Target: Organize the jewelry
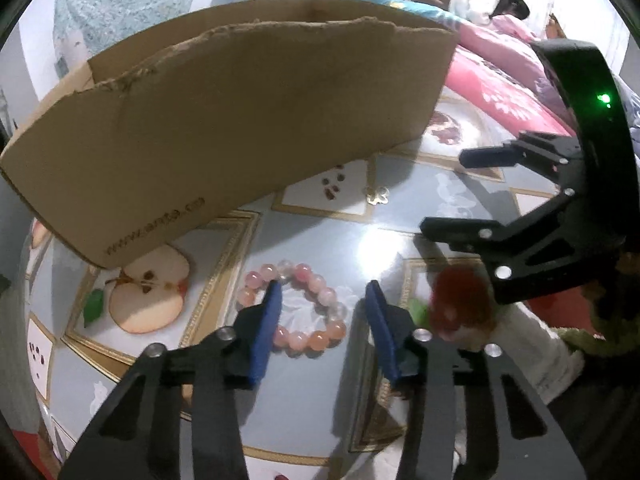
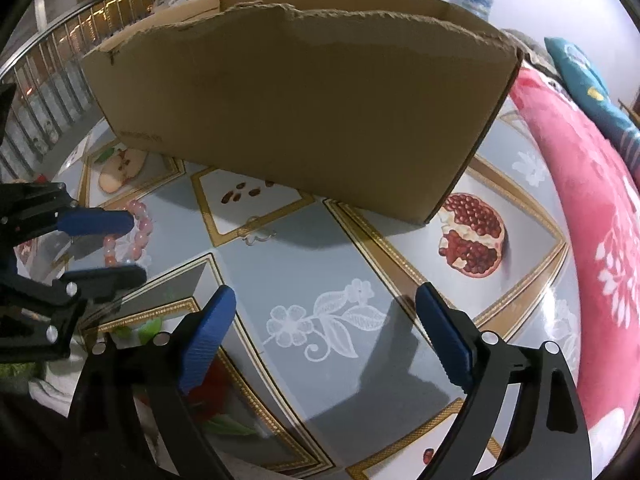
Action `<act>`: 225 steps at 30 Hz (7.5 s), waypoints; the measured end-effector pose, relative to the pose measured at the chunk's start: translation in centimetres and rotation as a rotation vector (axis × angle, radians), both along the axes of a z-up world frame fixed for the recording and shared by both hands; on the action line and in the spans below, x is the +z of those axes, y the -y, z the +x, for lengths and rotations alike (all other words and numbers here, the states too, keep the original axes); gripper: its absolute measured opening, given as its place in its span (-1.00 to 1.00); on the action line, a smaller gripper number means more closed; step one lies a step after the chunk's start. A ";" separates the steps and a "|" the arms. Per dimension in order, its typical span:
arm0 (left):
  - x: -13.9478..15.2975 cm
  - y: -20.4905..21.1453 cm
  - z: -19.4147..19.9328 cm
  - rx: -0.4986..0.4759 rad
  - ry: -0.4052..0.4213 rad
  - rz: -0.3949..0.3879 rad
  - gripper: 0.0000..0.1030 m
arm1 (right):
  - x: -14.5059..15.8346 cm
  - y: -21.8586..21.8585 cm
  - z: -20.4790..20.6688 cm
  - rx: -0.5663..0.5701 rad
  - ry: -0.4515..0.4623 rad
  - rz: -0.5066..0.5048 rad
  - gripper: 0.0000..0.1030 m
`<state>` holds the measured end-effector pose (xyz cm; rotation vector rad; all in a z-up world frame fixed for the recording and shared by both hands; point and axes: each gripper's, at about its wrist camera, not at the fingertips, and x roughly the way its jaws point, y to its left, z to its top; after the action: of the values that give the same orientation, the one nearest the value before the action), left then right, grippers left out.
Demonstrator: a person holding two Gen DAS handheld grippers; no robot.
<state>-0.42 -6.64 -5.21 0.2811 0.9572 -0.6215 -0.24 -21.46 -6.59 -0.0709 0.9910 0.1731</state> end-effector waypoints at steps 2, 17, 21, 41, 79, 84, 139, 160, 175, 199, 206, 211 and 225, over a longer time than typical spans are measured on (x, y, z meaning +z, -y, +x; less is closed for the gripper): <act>0.0 0.2 0.0 0.008 0.013 0.013 -0.36 | -0.3 0.1 0.1 -0.019 -0.014 0.024 0.78; 0.9 -2.4 0.9 0.078 0.016 0.007 -0.80 | -0.5 0.9 1.6 -0.067 -0.052 0.020 0.84; 0.9 -2.5 0.9 0.077 0.018 0.007 -0.80 | -0.4 1.0 1.9 -0.062 -0.039 0.023 0.84; 0.9 -2.4 0.9 0.082 0.028 0.007 -0.80 | 1.4 0.3 1.9 0.110 0.069 0.209 0.05; 1.2 -3.1 1.2 0.080 -0.004 -0.020 -0.80 | 0.4 -4.0 1.1 0.022 0.134 0.135 -0.53; 1.2 -3.1 1.2 0.080 -0.004 -0.020 -0.80 | 0.3 -4.6 0.7 0.032 0.169 0.084 -0.53; 1.3 -2.6 1.2 0.067 -0.004 -0.015 -0.80 | 1.3 -2.1 2.7 0.475 -0.074 0.273 -0.50; 1.2 -2.5 1.2 0.068 -0.003 -0.016 -0.80 | 0.7 -4.3 1.5 0.317 0.122 0.089 -0.50; 1.3 -2.5 1.1 0.065 0.004 -0.009 -0.80 | 0.9 -3.2 1.6 0.342 0.117 0.124 -0.74; 1.1 -2.1 1.1 0.060 0.018 0.001 -0.80 | 1.1 -3.5 1.5 0.404 0.114 0.065 -0.66; 1.1 -1.9 1.0 0.054 0.023 0.007 -0.80 | 1.1 -3.3 1.6 0.407 0.096 0.091 -0.88; 1.1 -1.9 1.0 0.053 0.024 0.006 -0.81 | 1.2 -3.6 1.7 0.410 0.086 0.091 -0.95; 1.1 -2.3 1.0 0.050 0.028 -0.013 -0.81 | 1.6 -5.5 2.0 0.553 0.040 -0.042 -0.51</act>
<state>0.60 -4.32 -4.16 0.2532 0.9304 -0.5765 1.75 -15.95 -5.01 -0.3866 0.9168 0.6539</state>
